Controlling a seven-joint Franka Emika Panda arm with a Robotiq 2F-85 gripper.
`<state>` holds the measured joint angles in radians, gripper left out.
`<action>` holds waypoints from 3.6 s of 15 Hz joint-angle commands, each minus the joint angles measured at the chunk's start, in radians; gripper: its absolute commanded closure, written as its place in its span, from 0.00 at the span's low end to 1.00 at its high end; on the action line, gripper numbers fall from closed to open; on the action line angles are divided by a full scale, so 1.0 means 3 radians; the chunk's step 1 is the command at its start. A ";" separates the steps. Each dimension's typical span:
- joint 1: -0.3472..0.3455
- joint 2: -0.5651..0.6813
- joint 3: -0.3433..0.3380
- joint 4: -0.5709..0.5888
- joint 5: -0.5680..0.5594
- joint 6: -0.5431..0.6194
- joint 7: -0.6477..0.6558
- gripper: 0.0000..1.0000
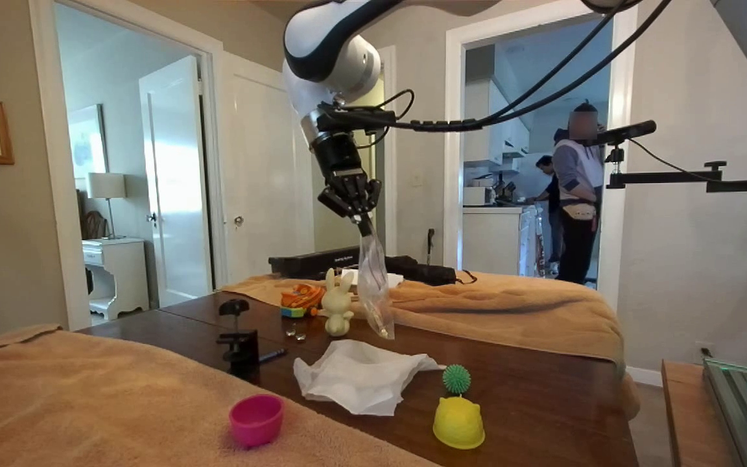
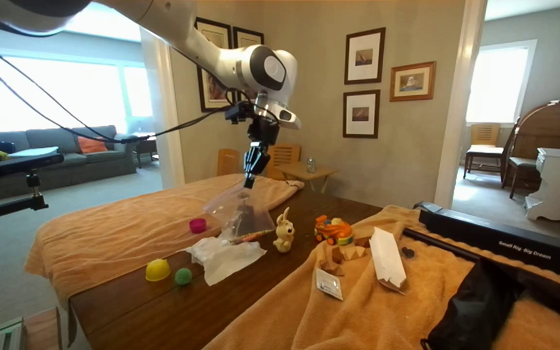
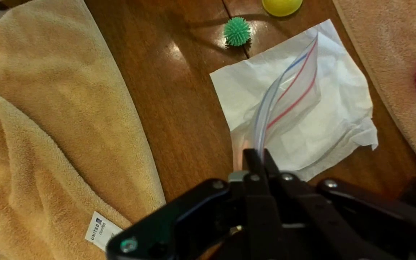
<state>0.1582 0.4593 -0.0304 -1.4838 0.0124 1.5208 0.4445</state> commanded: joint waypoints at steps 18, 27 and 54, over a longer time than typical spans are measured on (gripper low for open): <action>-0.0053 -0.0331 0.0090 -0.0414 -0.0302 0.0632 -0.0337 0.01; -0.0080 -0.0134 0.0213 -0.0080 -0.0253 0.1062 -0.0952 0.00; -0.0478 0.0355 0.0731 -0.0052 0.0116 0.1424 -0.3977 0.00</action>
<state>0.0073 0.5657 0.1977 -1.5026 0.0424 1.9513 -0.7471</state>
